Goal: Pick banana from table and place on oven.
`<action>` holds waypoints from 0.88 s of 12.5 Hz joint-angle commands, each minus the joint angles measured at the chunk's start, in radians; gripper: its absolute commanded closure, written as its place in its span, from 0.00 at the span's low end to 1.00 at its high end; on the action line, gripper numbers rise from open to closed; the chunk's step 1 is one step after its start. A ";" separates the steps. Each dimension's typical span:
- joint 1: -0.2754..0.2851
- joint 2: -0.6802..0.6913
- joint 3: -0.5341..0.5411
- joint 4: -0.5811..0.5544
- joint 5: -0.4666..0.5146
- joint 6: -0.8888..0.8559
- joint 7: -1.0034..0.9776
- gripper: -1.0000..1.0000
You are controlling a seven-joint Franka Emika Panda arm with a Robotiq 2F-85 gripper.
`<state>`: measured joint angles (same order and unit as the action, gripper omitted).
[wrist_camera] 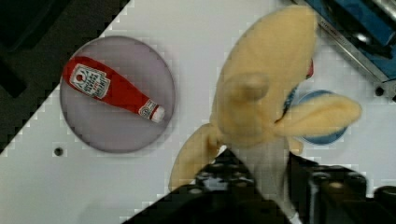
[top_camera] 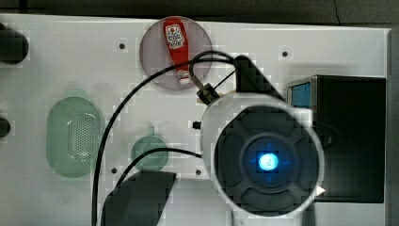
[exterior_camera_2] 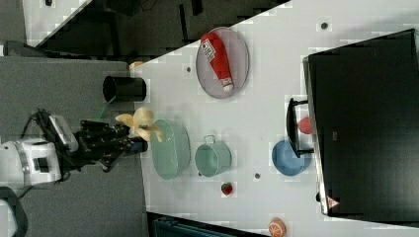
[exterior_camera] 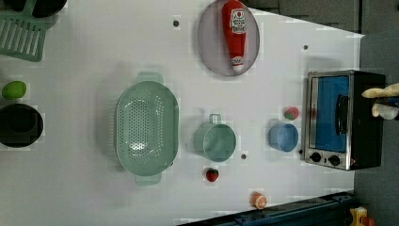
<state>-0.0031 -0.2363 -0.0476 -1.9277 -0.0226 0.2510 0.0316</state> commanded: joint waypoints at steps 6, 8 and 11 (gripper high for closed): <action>-0.034 0.157 -0.263 0.039 -0.020 -0.029 -0.207 0.73; -0.038 0.198 -0.342 0.039 -0.030 0.015 -0.334 0.73; -0.041 0.280 -0.449 0.039 -0.030 0.130 -0.568 0.73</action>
<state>-0.0438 0.0645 -0.4912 -1.9111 -0.0754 0.3694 -0.3701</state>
